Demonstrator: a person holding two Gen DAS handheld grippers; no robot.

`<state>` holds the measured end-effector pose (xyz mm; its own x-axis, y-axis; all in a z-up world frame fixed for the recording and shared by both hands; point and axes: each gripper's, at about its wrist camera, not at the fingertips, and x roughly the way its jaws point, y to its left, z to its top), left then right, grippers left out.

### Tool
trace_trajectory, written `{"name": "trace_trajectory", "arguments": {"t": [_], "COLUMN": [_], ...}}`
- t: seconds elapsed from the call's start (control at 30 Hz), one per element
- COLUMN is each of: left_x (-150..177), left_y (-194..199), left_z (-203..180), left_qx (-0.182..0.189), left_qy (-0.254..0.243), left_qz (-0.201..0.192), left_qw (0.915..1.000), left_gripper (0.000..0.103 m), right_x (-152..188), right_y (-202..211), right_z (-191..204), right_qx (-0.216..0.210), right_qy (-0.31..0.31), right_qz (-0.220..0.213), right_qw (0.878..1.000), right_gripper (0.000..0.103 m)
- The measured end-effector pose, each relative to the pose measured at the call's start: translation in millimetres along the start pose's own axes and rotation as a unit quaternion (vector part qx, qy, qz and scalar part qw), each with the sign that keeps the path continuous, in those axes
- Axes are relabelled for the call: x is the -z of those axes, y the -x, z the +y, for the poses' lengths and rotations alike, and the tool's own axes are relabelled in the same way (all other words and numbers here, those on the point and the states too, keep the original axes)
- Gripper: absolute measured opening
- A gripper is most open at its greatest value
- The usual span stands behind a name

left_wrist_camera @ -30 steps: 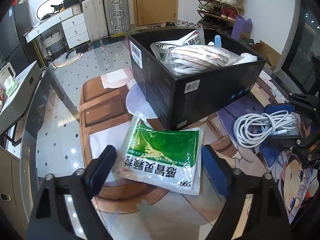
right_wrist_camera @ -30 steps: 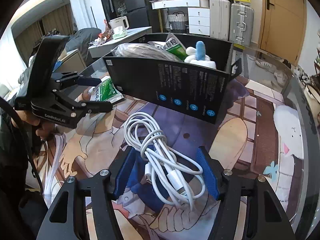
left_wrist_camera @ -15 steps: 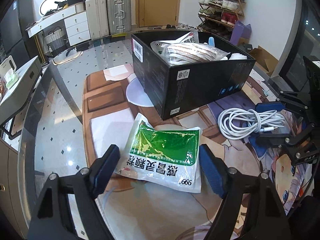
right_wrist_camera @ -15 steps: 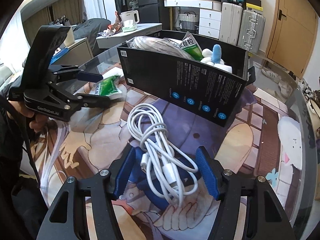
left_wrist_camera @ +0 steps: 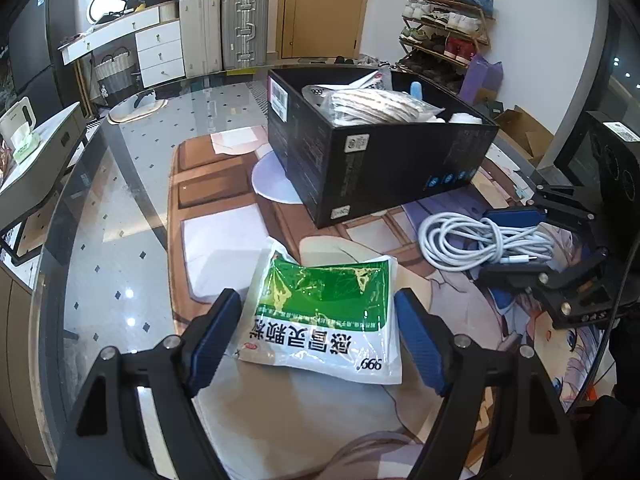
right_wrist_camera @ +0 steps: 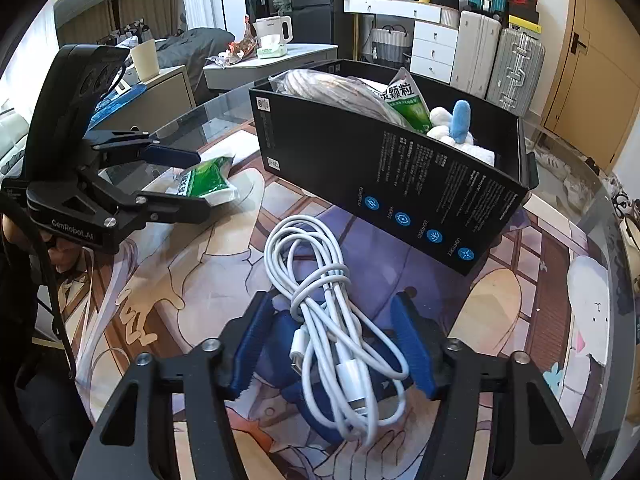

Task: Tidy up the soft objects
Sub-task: 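Lift the cable with the right tool while the left tool approaches the green-labelled packet, then grasp the green-labelled medicine packet with the left tool and lift it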

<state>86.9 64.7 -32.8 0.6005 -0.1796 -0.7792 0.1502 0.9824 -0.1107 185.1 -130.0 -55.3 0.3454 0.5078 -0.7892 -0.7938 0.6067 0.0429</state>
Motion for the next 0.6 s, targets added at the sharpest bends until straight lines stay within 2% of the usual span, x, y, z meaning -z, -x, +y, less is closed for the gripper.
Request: {"name": "trace_trajectory", "arguments": {"t": [0.07, 0.23, 0.6], "left_x": [-0.8, 1.0, 6.6], "left_y": [0.2, 2.4, 9.6], "left_z": [-2.4, -4.0, -11.2], "left_qx": [0.001, 0.006, 0.01], "left_qy": [0.0, 0.002, -0.001], "left_qz": [-0.001, -0.004, -0.011], "left_qw": [1.0, 1.0, 0.9999], "left_gripper": [0.078, 0.077, 0.071], "right_x": [0.6, 0.3, 6.4], "right_y": [1.6, 5.7, 24.5], "right_z": [0.5, -0.4, 0.7], "right_qx": [-0.001, -0.001, 0.01], "right_qy": [0.0, -0.011, -0.027], "right_qz": [-0.003, -0.013, -0.043], "right_qw": [1.0, 1.0, 0.999], "right_gripper": [0.046, 0.033, 0.031]}}
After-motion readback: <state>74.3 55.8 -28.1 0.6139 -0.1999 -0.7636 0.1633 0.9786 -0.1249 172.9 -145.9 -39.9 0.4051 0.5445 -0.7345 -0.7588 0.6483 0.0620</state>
